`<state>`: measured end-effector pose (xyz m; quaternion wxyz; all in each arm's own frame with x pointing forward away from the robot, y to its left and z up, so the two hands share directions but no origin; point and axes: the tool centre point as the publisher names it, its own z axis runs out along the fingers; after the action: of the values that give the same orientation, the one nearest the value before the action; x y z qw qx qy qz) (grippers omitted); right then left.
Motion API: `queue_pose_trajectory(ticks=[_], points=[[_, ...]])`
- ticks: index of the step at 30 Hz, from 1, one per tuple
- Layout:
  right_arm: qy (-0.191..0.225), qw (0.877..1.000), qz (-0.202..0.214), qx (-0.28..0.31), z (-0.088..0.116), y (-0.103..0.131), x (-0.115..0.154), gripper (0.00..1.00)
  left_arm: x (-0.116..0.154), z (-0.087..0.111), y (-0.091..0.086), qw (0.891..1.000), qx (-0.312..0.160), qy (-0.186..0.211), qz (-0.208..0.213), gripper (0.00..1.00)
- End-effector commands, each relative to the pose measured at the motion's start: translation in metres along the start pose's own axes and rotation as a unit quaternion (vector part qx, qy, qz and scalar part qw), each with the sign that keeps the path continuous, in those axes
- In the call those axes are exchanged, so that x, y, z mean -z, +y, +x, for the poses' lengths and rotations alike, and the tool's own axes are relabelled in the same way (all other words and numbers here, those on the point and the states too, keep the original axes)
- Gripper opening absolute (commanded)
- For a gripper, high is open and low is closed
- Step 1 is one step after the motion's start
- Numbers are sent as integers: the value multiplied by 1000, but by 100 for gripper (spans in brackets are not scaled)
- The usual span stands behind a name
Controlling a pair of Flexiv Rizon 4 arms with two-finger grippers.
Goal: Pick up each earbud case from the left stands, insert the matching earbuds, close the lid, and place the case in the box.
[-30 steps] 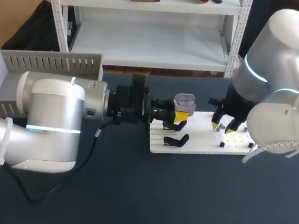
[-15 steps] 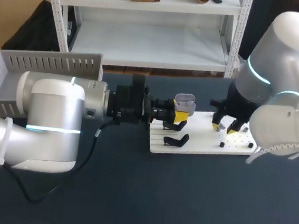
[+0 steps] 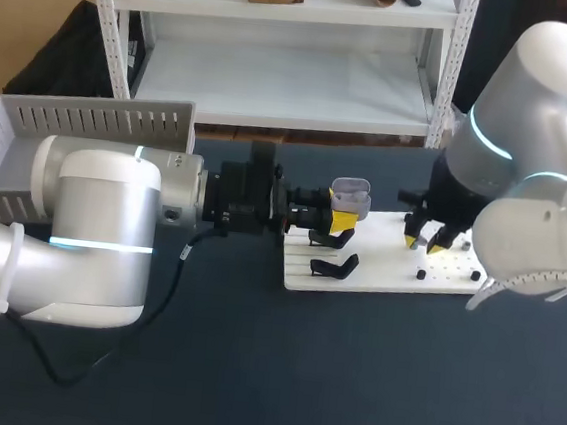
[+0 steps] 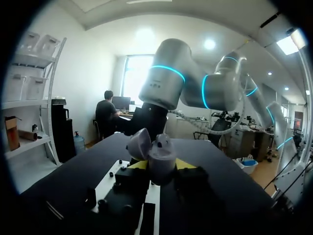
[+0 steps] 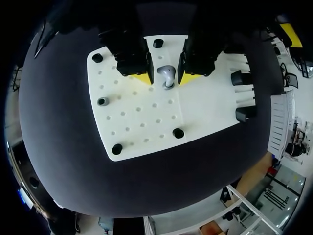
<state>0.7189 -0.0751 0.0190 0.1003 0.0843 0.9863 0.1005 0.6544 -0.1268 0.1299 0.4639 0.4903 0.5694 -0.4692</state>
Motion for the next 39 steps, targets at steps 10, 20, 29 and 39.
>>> queue_pose_trajectory(ticks=[10, 20, 29, 39], points=[[1, 1000, 0, -2, 3, 0, -1, 19, 0, 0, 0, 1000, 0, -1, -1, 0], [1, 1000, 5, -4, 2, 1, -1, 0, 0, 0, 0, 1000, 0, -1, -1, 0], [-7, 1000, 3, -12, 6, 5, 21, 0, 0, 0, 0, 1000, 0, -1, -1, 0], [14, 999, 12, 31, 13, 8, 77, 0, 0, 0, 0, 1000, 0, -1, -1, 0]])
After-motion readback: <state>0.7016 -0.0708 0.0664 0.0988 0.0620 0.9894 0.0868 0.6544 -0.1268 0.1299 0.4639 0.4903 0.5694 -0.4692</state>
